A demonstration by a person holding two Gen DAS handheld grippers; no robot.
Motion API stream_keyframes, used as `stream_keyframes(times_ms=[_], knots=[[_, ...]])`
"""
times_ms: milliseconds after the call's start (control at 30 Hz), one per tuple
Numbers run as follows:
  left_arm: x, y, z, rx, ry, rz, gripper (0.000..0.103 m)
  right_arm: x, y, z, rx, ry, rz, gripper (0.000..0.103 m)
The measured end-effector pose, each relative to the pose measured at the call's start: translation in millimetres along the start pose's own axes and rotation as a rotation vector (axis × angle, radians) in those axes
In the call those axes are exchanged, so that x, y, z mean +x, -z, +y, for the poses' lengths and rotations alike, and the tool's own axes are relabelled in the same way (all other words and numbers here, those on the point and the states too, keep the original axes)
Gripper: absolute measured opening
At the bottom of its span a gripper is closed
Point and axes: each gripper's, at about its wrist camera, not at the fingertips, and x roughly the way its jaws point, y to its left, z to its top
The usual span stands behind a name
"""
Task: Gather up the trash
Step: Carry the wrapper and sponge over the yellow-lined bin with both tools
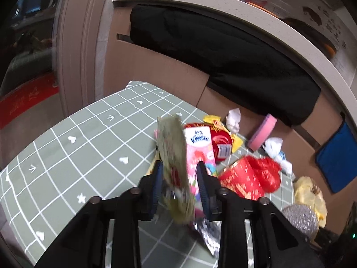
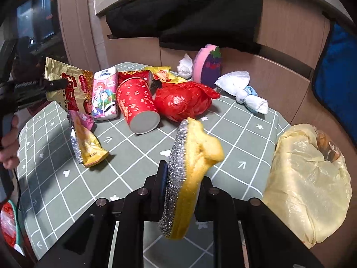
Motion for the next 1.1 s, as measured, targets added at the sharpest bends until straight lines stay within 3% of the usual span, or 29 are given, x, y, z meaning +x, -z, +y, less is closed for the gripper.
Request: stream_keyframes(times_ms=[33,133,233,333,467,667,833,1100], knots=[[2.2,-3.4,2.8,-0.012,-0.001,0.004,0.012,-0.1,-0.1,-2.3,0.011,-0.012,0.000,0.018],[-2.5,-7.3,6.2,-0.013,0.000,-0.007,0.007,-3.5,0.4,-6.0,0.022,-0.029,-0.013,0.014],[-15.7,-7.4,-2.7,0.035,-0.019,-0.044,0.005,-5.0,-0.8,-7.4,0.016,-0.030,-0.011,0.013],[-37.7,-10.8,-16.5,0.061,-0.006,-0.093,0.005,-9.0,-6.5,-13.6,0.060,-0.087,-0.016,0.013],[-77.0,-21.5,-52.4,0.123,0.061,-0.174,0.005,-38.0,-24.9,-20.9,0.065,-0.096,-0.108,0.013],[-125.7,-34.0,-136.6,0.235,0.252,-0.251,0.005,-107.8,-54.0,-50.7,0.064,-0.051,-0.283,0.013],[-120.7,-17.2,-216.7,0.321,0.428,-0.211,0.005,-163.9,-56.0,-91.2,0.068,0.091,-0.393,0.013],[-68.5,35.3,-320.8,0.433,0.590,-0.054,0.005,-196.4,-28.7,-154.5,0.144,0.258,-0.405,0.013]])
